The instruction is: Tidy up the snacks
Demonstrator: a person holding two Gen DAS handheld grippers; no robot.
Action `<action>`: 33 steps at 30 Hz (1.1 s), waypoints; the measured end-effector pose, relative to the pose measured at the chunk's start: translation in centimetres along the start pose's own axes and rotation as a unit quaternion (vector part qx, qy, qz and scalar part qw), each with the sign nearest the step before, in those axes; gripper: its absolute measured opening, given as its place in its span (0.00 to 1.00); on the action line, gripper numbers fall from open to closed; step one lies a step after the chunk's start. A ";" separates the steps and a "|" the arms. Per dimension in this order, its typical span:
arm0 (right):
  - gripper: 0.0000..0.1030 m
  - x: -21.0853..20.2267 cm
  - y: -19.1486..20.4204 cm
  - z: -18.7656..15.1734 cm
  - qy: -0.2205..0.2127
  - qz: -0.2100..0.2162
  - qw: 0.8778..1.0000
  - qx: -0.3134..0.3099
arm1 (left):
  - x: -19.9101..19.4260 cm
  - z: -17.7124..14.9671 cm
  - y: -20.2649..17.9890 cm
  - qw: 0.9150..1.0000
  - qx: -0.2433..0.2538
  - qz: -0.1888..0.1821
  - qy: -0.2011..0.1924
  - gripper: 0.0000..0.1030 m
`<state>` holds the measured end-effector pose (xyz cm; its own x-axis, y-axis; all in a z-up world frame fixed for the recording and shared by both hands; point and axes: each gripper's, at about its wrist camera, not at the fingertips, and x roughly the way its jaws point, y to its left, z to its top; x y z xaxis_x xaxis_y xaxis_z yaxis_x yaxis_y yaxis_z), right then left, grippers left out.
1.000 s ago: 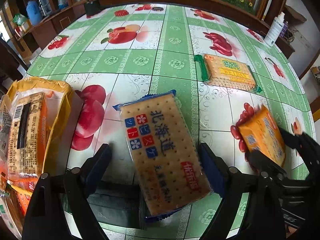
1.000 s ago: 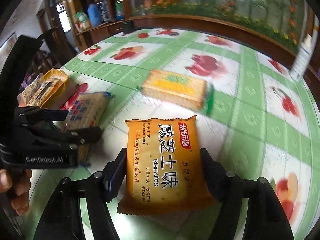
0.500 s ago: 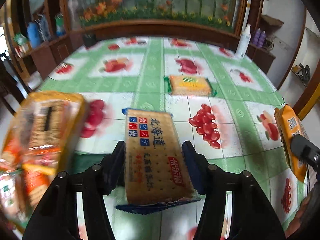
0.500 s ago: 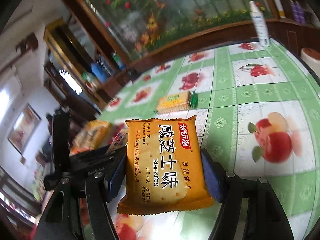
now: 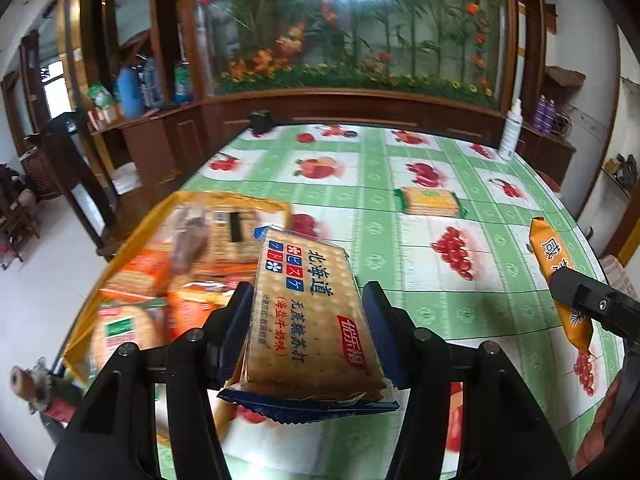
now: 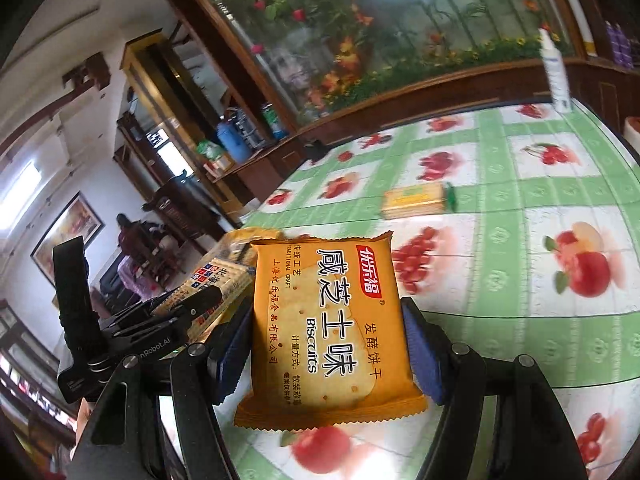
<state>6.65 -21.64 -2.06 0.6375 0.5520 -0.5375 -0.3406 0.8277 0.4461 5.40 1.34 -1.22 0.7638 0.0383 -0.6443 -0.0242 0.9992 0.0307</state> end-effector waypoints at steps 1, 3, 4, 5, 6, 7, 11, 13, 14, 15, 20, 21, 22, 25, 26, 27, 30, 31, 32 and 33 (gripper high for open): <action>0.69 0.1 0.6 0.0 0.001 0.004 1.000 -0.005 | -0.3 -0.1 0.6 1.000 -0.002 0.009 -0.004 0.53; 0.69 0.4 2.2 -0.1 0.002 0.012 1.000 -0.016 | -0.5 -0.3 1.4 1.000 -0.008 0.017 -0.008 0.53; 0.69 0.6 2.8 -0.2 0.003 0.015 1.000 -0.021 | -0.6 -0.5 1.9 1.000 -0.011 0.020 -0.009 0.53; 0.69 0.8 3.4 -0.3 0.005 0.019 0.999 -0.027 | -0.8 -0.7 2.6 1.000 -0.016 0.025 -0.010 0.53; 0.69 1.0 4.2 -0.4 0.006 0.022 0.999 -0.033 | -0.8 -0.8 3.0 0.999 -0.020 0.028 -0.012 0.53; 0.69 1.2 4.6 -0.5 0.007 0.024 0.999 -0.037 | -1.0 -0.9 3.5 0.999 -0.023 0.031 -0.013 0.53; 0.69 2.3 6.8 -0.9 0.017 0.034 0.998 -0.056 | -1.3 -1.4 5.8 0.998 -0.042 0.048 -0.016 0.53; 0.69 2.9 7.8 -1.0 0.023 0.041 0.997 -0.064 | -1.4 -1.6 6.7 0.997 -0.051 0.053 -0.016 0.53; 0.69 3.3 8.5 -1.1 0.026 0.045 0.996 -0.068 | -1.5 -1.7 7.4 0.996 -0.058 0.058 -0.018 0.53; 0.69 3.5 9.0 -1.2 0.027 0.047 0.996 -0.073 | -1.6 -1.8 7.9 0.996 -0.062 0.063 -0.018 0.53; 0.69 4.8 11.7 -1.4 0.033 0.063 0.993 -0.096 | -2.1 -2.2 10.2 0.993 -0.080 0.080 -0.024 0.53; 0.69 5.1 12.1 -1.4 0.034 0.065 0.992 -0.100 | -2.2 -2.3 10.5 0.993 -0.082 0.082 -0.025 0.53; 0.69 5.5 12.6 -1.5 0.036 0.068 0.992 -0.104 | -2.2 -2.3 10.7 0.993 -0.084 0.083 -0.025 0.53; 0.69 6.6 14.0 -1.5 0.042 0.075 0.989 -0.116 | -2.4 -2.5 11.5 0.991 -0.090 0.091 -0.028 0.53; 0.69 6.9 14.6 -1.5 0.044 0.076 0.989 -0.123 | -2.4 -2.5 11.8 0.991 -0.092 0.094 -0.029 0.53; 0.69 7.2 15.0 -1.5 0.045 0.078 0.988 -0.126 | -2.4 -2.5 12.0 0.991 -0.093 0.095 -0.029 0.53; 0.69 8.1 16.3 -1.3 0.049 0.082 0.986 -0.138 | -2.4 -2.7 12.8 0.990 -0.098 0.102 -0.030 0.53; 0.69 8.4 16.5 -1.2 0.050 0.083 0.985 -0.140 | -2.3 -2.7 13.0 0.989 -0.099 0.104 -0.030 0.53; 0.69 8.7 16.8 -1.1 0.051 0.084 0.985 -0.143 | -2.3 -2.8 13.4 0.989 -0.102 0.105 -0.029 0.53; 0.69 9.0 17.1 -0.9 0.051 0.085 0.984 -0.146 | -2.2 -2.8 13.7 0.989 -0.103 0.105 -0.029 0.53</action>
<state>5.91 -2.47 0.07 0.4864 0.6800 -0.5486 -0.6299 0.7081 0.3192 1.62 14.95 -1.54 0.7630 0.2510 -0.5957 -0.3134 0.9496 -0.0012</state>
